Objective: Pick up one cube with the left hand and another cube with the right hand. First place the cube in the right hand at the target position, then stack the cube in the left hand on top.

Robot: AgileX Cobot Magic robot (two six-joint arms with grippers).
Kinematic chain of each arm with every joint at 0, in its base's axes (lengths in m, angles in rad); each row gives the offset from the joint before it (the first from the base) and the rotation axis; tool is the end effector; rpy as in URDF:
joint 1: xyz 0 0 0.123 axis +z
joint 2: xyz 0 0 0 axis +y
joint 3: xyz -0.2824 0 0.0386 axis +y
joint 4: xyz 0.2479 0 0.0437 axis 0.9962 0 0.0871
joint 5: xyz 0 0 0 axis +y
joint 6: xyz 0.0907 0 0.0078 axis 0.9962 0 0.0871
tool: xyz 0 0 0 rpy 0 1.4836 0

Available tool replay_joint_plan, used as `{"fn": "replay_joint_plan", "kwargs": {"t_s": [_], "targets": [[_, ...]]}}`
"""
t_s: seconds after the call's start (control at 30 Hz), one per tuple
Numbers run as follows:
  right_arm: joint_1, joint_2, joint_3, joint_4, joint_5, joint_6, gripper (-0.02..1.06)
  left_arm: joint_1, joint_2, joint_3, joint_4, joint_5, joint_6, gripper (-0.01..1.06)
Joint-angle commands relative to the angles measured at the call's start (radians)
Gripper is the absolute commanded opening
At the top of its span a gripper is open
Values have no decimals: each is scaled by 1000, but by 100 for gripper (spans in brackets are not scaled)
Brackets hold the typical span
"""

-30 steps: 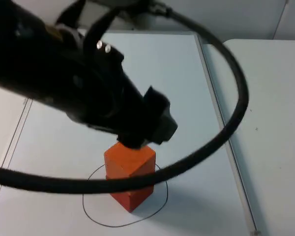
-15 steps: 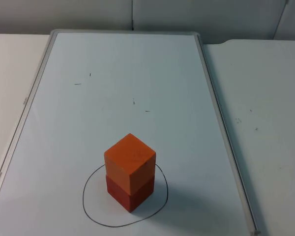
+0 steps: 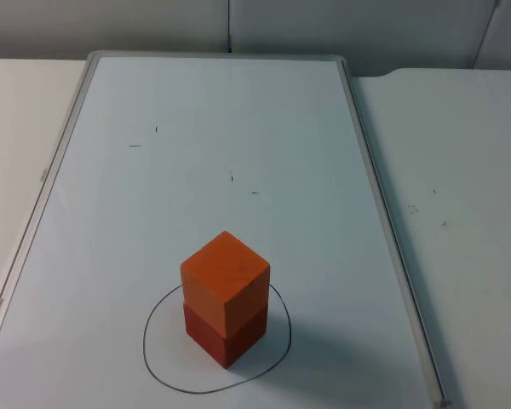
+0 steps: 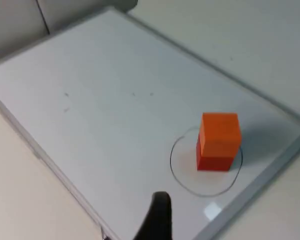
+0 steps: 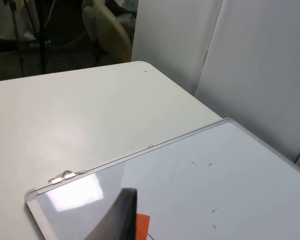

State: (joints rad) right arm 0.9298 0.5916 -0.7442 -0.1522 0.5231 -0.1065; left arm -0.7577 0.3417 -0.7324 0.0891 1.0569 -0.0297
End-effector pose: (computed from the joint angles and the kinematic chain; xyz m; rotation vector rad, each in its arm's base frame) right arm 0.0730 0.0862 0.3683 -0.9854 1.5873 0.4106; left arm 0.0306 -0.0192 0.3392 0.7732 2.0240 -0.3482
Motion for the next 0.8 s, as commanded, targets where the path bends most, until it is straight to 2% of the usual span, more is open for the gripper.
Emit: {"fn": "replay_joint_plan", "kwargs": {"t_s": [0.0, 0.17, 0.3, 0.5, 0.77], "targets": [[0, -8, 7, -11, -6, -6, 105, -2, -41, 49, -8, 16, -7, 76], [0, -8, 7, -13, -7, -6, 105, -2, -181, 170, -41, 30, -5, 76], [0, -8, 7, -28, -7, -6, 105, -2, -247, 187, -51, 69, -5, 76], [0, -8, 7, -33, -7, -6, 105, -2, -342, 189, -78, 72, 0, 76], [0, -8, 7, -37, -7, -6, 105, -2, -342, 189, -89, 74, 21, 76]]}}
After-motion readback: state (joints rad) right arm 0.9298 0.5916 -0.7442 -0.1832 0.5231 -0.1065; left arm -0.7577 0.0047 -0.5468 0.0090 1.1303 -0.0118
